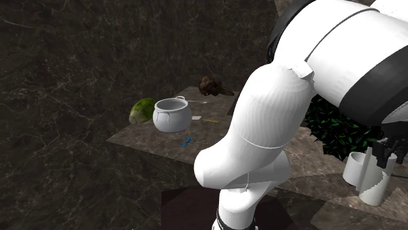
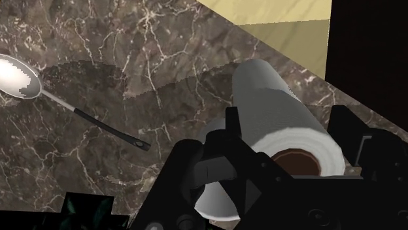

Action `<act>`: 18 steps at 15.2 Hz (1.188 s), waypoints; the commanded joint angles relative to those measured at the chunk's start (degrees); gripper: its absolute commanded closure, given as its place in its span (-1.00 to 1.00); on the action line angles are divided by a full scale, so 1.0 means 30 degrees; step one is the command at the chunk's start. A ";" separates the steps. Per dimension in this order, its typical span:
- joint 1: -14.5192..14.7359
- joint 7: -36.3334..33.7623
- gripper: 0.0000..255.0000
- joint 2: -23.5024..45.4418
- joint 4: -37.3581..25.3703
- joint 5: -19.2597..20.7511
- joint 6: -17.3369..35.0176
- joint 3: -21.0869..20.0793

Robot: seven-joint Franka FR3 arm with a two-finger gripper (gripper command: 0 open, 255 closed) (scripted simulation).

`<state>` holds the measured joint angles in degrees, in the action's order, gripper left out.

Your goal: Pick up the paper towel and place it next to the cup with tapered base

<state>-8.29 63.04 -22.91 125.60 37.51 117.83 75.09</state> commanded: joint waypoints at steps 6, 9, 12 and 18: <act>0.0012 0.0001 -1.00 0.0006 0.0000 -0.0002 0.0010 0.0014; -0.0406 -0.0010 -1.00 -0.0243 -0.0307 -0.0056 -0.0670 -0.0747; -0.1181 0.0001 -1.00 -0.0814 -0.1290 -0.0269 -0.2513 -0.2489; -0.1173 -0.0004 -1.00 -0.0822 -0.1291 -0.0261 -0.2518 -0.2484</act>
<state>-11.78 63.03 -25.36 121.74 36.72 110.32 67.68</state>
